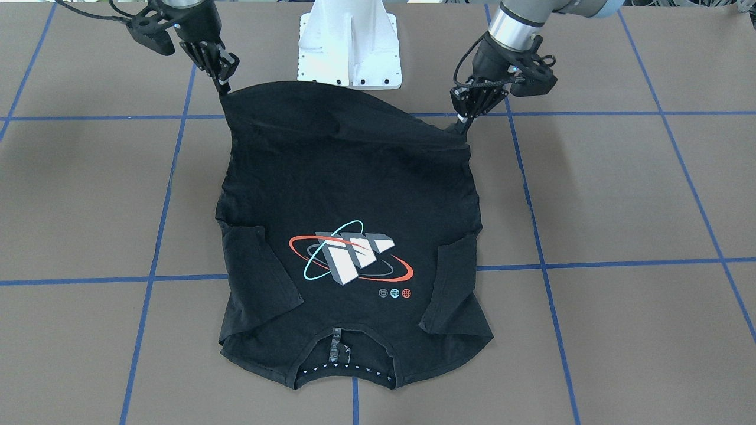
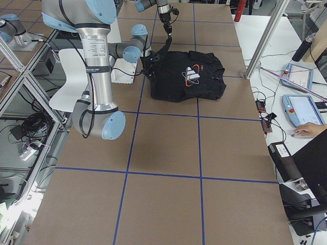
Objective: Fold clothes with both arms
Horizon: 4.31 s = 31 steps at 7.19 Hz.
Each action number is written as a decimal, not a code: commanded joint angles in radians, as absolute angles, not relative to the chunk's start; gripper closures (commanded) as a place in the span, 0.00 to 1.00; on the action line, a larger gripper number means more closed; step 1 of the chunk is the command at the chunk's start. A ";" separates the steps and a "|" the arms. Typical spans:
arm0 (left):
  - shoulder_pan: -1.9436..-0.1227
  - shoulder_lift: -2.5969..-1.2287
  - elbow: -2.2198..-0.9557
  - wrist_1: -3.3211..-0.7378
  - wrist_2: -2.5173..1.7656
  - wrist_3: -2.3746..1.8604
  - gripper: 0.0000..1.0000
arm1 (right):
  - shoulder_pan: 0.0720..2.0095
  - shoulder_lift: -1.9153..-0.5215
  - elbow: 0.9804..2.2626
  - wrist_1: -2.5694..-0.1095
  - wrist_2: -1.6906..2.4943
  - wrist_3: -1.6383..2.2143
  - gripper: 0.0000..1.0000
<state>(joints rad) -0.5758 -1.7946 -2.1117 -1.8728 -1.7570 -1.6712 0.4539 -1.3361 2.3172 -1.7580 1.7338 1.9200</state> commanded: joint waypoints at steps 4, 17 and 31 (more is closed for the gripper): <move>-0.862 -1.969 -1.848 -1.890 -1.844 -1.441 1.00 | 0.836 -0.993 1.797 -1.789 1.867 1.580 1.00; -0.913 -2.240 -1.200 -2.307 -1.767 -1.416 0.43 | 0.818 -0.800 1.380 -1.387 1.816 1.706 0.31; -0.914 -2.215 -1.223 -2.306 -1.698 -1.401 0.41 | 0.581 -1.074 1.686 -1.384 1.583 1.704 0.26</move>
<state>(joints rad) -0.9147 -2.2155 -1.2225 -2.3054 -1.6982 -1.3995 0.5729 -1.0746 1.6847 -1.3779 1.5883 1.7321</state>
